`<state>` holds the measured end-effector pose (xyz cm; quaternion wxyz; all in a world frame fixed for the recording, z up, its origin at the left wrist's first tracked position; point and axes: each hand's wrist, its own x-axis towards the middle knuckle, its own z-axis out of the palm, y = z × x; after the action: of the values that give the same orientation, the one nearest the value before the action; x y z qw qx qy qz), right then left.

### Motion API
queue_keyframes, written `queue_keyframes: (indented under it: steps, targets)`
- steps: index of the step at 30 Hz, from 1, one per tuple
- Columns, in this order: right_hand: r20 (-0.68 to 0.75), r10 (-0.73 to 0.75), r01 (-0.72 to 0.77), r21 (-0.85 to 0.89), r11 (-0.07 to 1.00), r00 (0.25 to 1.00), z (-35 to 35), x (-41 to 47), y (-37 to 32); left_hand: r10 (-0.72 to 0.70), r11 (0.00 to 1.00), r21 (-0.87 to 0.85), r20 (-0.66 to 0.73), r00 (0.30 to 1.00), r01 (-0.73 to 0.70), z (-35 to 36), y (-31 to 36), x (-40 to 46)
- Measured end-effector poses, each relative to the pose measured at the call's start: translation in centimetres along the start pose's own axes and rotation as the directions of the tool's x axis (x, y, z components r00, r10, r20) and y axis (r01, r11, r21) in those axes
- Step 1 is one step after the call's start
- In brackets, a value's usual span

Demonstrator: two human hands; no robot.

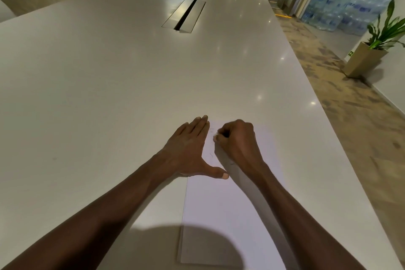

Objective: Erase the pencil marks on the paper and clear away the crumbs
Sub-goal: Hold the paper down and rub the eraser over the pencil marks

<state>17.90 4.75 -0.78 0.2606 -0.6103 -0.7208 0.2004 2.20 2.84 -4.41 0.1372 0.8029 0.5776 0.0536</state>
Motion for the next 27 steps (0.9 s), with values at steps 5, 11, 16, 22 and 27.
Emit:
queue_keyframes:
  steps: [5, 11, 16, 22, 27]
  targets:
    - [-0.001, -0.044, 0.044, -0.025, 0.999, 0.999, 0.1, 4.0, 0.2, -0.007, 1.0, -0.024, 0.002, 1.0, 0.007, -0.1, 0.0, -0.1]
    - [0.067, -0.008, 0.008, -0.007, 1.0, 0.998, -0.7, 1.1, 0.2, -0.011, 1.0, -0.012, 0.002, 1.0, 0.011, -0.2, 0.1, -0.1]
    - [0.037, 0.012, -0.012, -0.013, 1.0, 0.999, -0.3, -2.5, -0.4, 0.0, 1.0, 0.008, -0.012, 1.0, 0.0, -0.1, 0.2, 0.0]
    - [-0.014, -0.041, 0.042, 0.001, 0.999, 0.999, 0.3, 2.0, -0.5, -0.003, 1.0, -0.007, -0.015, 1.0, 0.003, -0.2, 0.1, 0.0]
    - [0.041, -0.021, 0.022, -0.012, 1.0, 0.999, 0.1, 3.6, -0.4, -0.014, 1.0, -0.018, -0.012, 1.0, 0.014, -0.3, 0.2, -0.1]
